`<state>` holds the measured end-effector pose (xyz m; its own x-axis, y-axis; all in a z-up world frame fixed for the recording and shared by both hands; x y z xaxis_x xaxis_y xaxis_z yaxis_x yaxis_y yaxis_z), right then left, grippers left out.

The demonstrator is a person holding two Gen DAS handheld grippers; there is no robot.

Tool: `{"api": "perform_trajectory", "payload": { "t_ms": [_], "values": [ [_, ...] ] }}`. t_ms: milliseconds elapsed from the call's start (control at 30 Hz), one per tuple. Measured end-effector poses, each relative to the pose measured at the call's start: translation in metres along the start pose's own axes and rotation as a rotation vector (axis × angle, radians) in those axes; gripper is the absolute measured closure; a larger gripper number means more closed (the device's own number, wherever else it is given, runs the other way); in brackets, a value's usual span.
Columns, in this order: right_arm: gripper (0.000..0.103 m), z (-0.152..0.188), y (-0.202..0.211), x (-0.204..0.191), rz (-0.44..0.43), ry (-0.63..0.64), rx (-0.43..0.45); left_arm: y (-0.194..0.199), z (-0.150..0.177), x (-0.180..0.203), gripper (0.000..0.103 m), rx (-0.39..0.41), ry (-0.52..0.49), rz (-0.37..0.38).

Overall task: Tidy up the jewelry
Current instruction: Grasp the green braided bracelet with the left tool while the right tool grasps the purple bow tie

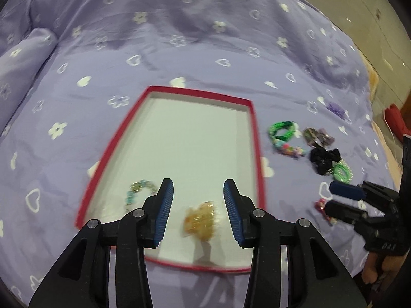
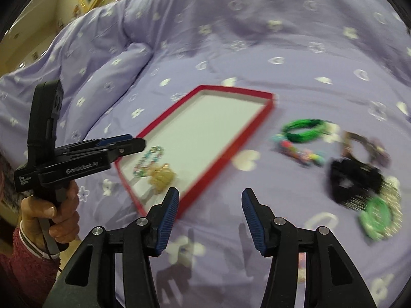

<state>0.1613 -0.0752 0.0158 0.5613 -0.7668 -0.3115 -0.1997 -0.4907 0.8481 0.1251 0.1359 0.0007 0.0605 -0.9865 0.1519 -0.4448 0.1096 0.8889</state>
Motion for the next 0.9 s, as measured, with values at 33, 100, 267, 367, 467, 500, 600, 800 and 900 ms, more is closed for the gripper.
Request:
{"api": "perform_trajectory", "payload": {
  "t_ms": [33, 100, 267, 367, 467, 500, 600, 800, 900],
  "values": [
    [0.050, 0.002, 0.006, 0.009, 0.010, -0.020, 0.010, -0.001, -0.002, 0.007, 0.064, -0.002, -0.013, 0.004],
    [0.050, 0.006, 0.015, 0.026, 0.027, -0.054, 0.027, -0.003, -0.005, 0.021, 0.064, -0.007, -0.039, 0.011],
    [0.050, 0.013, 0.037, 0.065, 0.078, -0.138, 0.070, -0.010, -0.014, 0.049, 0.064, -0.018, -0.091, 0.025],
    [0.050, 0.016, 0.047, 0.085, 0.103, -0.173, 0.089, -0.014, -0.021, 0.066, 0.064, -0.022, -0.121, 0.031],
    [0.050, 0.019, 0.052, 0.101, 0.116, -0.203, 0.098, -0.018, -0.027, 0.080, 0.064, -0.024, -0.139, 0.043],
    [0.050, 0.019, 0.054, 0.106, 0.121, -0.210, 0.102, -0.021, -0.030, 0.085, 0.064, -0.028, -0.146, 0.045],
    [0.050, 0.019, 0.057, 0.120, 0.134, -0.227, 0.109, -0.026, -0.036, 0.098, 0.064, -0.033, -0.168, 0.044],
    [0.050, 0.014, 0.056, 0.145, 0.140, -0.263, 0.108, -0.034, -0.052, 0.119, 0.064, -0.032, -0.198, 0.060],
    [0.050, 0.008, 0.053, 0.159, 0.142, -0.275, 0.109, -0.044, -0.061, 0.130, 0.064, -0.039, -0.219, 0.060]
  ]
}}
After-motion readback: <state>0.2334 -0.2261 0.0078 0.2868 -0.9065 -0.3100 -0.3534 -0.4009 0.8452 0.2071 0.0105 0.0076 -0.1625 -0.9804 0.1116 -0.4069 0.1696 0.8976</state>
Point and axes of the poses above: each gripper's, at about its wrist camera, not at the fingertips, and y roughly against the way its jaws point, x to its right, z to its underside, the point moved 1 cm from there along -y, roughly the way its jaws point, and after that the axes turned 13 degrees about -x, right-handed, at the moved point
